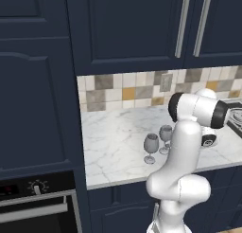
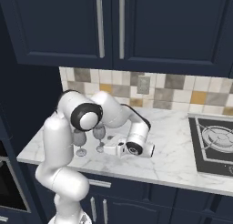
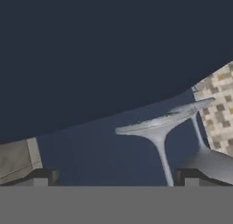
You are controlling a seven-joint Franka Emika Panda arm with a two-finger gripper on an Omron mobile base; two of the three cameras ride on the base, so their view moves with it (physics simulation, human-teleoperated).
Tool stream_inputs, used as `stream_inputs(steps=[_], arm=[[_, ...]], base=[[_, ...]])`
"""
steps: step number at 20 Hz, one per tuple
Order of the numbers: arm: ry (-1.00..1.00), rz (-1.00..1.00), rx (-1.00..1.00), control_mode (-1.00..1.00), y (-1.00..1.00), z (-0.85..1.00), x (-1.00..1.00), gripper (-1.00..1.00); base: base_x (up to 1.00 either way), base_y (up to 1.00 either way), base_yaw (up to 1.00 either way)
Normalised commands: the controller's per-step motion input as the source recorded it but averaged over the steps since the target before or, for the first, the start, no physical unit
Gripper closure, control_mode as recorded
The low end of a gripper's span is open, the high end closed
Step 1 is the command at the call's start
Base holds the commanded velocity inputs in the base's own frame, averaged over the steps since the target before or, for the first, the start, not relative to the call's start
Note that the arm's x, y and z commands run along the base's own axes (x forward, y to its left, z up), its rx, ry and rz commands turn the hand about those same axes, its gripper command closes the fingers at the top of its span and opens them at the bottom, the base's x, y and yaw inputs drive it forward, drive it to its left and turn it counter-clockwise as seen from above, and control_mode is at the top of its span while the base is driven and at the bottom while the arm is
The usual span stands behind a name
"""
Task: Retrieve the wine glasses from the counter and place one next to each plate.
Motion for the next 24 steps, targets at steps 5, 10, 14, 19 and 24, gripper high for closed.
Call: stream_inputs(steps=[5, 10, 14, 19, 24], arm=[[0.0, -0.03, -0.09, -1.0, 0.24, -0.02, 0.0, -1.0], [0.0, -0.02, -0.04, -1.0, 0.14, -0.15, -0.06, -1.0], [0.0, 0.0, 0.0, -1.0, -0.18, -0.6, -0.3, -1.0], [0.01, 0.0, 0.0, -1.0, -0.27, -0.63, -0.05, -1.0], [-0.03, 0.0, 0.0, -1.0, -0.03, -0.17, -0.01, -1.0]], base=[[0.0, 0.0, 0.0], [0.0, 0.0, 0.0], [0.0, 0.0, 0.0], [0.0, 0.0, 0.0], [0.0, 0.0, 0.0]])
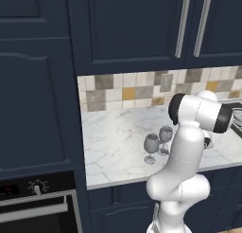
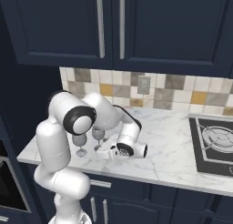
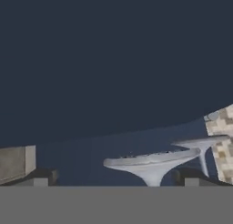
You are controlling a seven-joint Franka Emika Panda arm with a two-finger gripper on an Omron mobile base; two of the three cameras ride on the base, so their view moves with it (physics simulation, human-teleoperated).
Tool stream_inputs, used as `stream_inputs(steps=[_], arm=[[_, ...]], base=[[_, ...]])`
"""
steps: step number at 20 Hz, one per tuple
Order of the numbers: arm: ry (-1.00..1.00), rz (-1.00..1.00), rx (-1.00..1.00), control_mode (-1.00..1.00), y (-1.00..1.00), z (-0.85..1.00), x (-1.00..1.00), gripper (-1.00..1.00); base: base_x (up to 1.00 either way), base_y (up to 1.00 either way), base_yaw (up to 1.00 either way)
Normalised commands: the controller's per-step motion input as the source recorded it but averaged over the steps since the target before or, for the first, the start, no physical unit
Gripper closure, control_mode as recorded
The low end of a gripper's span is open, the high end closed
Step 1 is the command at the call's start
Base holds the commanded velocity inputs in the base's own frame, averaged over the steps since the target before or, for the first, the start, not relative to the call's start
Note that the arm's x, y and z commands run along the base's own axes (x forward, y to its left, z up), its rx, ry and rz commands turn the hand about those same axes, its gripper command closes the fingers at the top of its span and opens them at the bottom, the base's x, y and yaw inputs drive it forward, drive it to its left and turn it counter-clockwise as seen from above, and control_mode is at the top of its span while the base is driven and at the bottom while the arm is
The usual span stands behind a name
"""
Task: Retrieve the wine glasses from the counter and place one next to each plate.
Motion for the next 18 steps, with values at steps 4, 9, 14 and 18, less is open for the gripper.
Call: stream_inputs(steps=[4, 9, 14, 18], arm=[[-0.02, 0.0, -0.01, -1.0, 0.08, -0.01, -0.02, -1.0], [-0.01, 0.0, -0.03, -1.0, 0.24, 0.05, 0.0, 1.0], [-0.06, 0.0, -0.01, -1.0, 0.0, 0.16, -0.03, 1.0], [-0.1, 0.0, -0.04, -1.0, 0.0, 0.41, -0.28, 1.0]], base=[[0.0, 0.0, 0.0], [0.0, 0.0, 0.0], [0.0, 0.0, 0.0], [0.0, 0.0, 0.0]])
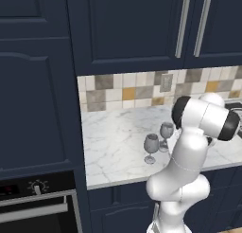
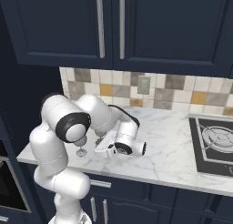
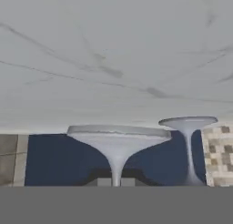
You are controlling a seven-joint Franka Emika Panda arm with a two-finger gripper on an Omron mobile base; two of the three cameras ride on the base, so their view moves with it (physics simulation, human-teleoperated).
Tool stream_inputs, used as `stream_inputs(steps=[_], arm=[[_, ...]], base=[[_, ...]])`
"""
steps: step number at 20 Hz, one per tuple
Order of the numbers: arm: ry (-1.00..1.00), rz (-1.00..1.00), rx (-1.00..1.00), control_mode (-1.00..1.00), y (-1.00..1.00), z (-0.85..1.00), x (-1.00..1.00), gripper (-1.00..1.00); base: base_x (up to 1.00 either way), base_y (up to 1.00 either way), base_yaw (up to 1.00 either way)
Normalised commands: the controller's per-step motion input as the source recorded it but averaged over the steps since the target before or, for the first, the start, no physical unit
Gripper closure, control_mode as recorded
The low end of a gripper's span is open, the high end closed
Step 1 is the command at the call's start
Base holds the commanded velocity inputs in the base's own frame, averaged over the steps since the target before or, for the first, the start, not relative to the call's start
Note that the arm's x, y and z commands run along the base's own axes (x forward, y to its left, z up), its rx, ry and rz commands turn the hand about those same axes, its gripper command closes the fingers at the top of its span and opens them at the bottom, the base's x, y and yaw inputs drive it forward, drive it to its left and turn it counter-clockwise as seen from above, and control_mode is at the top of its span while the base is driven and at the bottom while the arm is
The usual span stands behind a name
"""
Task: Retrieve the wine glasses from the counter and place one next to each plate.
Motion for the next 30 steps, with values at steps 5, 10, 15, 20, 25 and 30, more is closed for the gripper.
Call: stream_inputs(steps=[5, 10, 15, 20, 25, 30], arm=[[-0.12, 0.0, -0.11, -1.0, 0.01, 0.66, -0.43, 1.0], [-0.1, 0.0, -0.07, -1.0, 0.0, 0.8, -0.55, 1.0], [0.0, -0.03, -0.08, -1.0, 0.09, 0.7, -0.71, 1.0], [0.0, -0.14, -0.12, -1.0, 0.2, 0.67, -0.65, 1.0], [0.0, -0.15, -0.13, -1.0, 0.4, 0.53, -0.61, 1.0], [0.0, -0.09, -0.11, -1.0, 0.28, 0.65, -0.51, 1.0]], base=[[0.0, 0.0, 0.0], [0.0, 0.0, 0.0], [0.0, 0.0, 0.0], [0.0, 0.0, 0.0], [0.0, 0.0, 0.0], [0.0, 0.0, 0.0]])
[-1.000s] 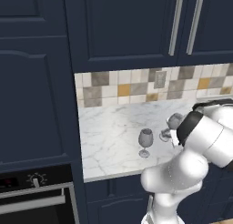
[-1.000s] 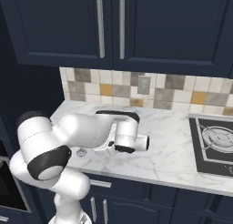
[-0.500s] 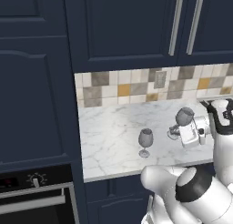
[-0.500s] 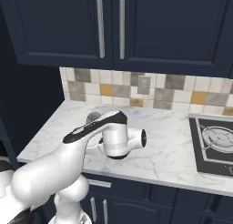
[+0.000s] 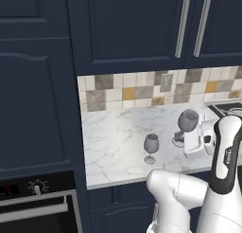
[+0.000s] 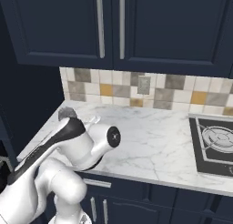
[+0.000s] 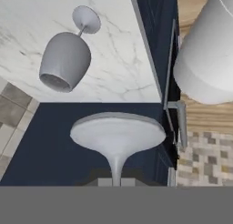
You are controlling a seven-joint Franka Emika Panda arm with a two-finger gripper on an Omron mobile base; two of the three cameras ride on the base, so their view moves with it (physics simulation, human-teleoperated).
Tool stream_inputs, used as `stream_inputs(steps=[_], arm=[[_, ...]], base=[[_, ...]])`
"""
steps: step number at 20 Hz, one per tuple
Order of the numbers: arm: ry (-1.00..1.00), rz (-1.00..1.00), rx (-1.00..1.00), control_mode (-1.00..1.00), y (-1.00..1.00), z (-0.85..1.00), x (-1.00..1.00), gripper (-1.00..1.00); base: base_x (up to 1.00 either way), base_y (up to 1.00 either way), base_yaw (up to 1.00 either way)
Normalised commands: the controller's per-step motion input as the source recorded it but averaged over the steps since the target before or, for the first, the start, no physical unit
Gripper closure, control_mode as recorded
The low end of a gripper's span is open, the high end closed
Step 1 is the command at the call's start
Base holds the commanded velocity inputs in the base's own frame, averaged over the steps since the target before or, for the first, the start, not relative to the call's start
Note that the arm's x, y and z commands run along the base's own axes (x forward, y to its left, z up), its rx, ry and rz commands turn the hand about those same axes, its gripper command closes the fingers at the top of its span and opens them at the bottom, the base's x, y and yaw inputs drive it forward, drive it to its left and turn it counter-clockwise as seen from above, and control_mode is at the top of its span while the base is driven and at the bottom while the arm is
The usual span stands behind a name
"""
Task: Retrieve the wine glasses from the counter and place one next to each plate.
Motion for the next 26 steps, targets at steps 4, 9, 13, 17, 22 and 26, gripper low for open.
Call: stream_inputs(steps=[4, 9, 13, 17, 22, 26], arm=[[-0.1, 0.0, -0.05, -1.0, 0.04, 0.62, -0.56, 1.0], [-0.05, 0.0, -0.07, -1.0, 0.22, 0.56, -0.43, 1.0], [-0.02, 0.0, -0.03, -1.0, 0.13, 0.45, -0.39, 1.0], [-0.02, 0.0, 0.0, 1.0, 0.0, 0.11, -0.17, 1.0], [0.0, 0.0, 0.0, 1.0, 0.0, 0.0, 0.0, 1.0], [0.0, 0.0, 0.0, 1.0, 0.0, 0.0, 0.0, 1.0]], base=[[0.0, 0.0, 0.0], [0.0, 0.0, 0.0], [0.0, 0.0, 0.0], [-0.34, 0.01, 0.0], [-0.96, 0.45, 0.02], [-0.96, 1.0, 0.09]])
